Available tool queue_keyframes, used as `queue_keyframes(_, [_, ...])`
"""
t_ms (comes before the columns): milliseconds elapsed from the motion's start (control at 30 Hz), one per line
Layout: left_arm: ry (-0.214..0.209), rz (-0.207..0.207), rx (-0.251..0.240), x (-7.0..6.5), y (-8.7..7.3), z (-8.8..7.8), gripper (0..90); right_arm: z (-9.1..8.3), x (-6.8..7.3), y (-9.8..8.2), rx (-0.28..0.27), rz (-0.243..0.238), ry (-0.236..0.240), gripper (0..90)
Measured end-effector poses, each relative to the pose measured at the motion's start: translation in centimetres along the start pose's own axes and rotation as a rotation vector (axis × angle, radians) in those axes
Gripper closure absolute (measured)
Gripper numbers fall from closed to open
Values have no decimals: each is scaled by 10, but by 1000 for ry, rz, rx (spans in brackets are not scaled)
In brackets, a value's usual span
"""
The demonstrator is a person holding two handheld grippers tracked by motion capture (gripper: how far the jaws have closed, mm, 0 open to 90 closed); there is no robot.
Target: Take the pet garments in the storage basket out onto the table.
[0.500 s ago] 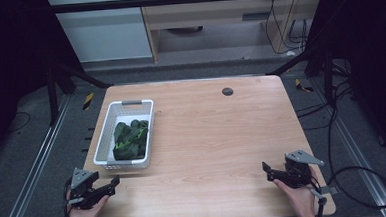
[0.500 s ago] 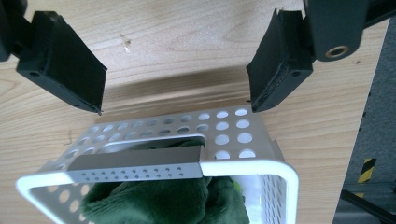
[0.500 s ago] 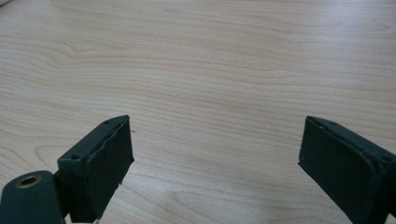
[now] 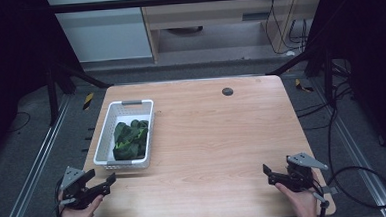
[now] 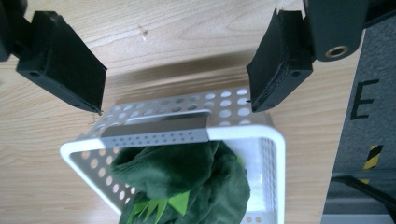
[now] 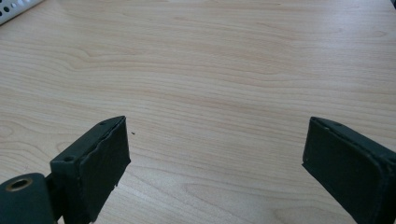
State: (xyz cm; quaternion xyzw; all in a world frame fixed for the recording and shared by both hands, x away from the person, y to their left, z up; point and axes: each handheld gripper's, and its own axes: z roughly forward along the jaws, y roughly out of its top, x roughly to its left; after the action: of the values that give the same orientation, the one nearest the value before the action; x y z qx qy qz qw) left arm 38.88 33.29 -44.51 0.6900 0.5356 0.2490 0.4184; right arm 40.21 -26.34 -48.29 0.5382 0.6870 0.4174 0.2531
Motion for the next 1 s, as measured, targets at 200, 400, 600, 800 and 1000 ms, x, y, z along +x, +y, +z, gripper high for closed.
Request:
queue_keyframes(200, [-25,30,6,-2,11,1,188,-1,-2,-1,-4,3,1,62])
queue_keyframes(400, [-31,54,1,3,24,-5,194,0,-1,-1,5,3,-1,56])
queue_keyframes(600, [-36,61,-11,4,38,-7,195,1,-4,-2,15,12,-13,54])
queue_keyframes(800, [-38,93,-1,-2,58,-2,195,1,-5,-2,15,10,-17,51])
queue_keyframes(1000, [-36,122,25,-4,74,8,195,2,-5,-2,25,6,-15,50])
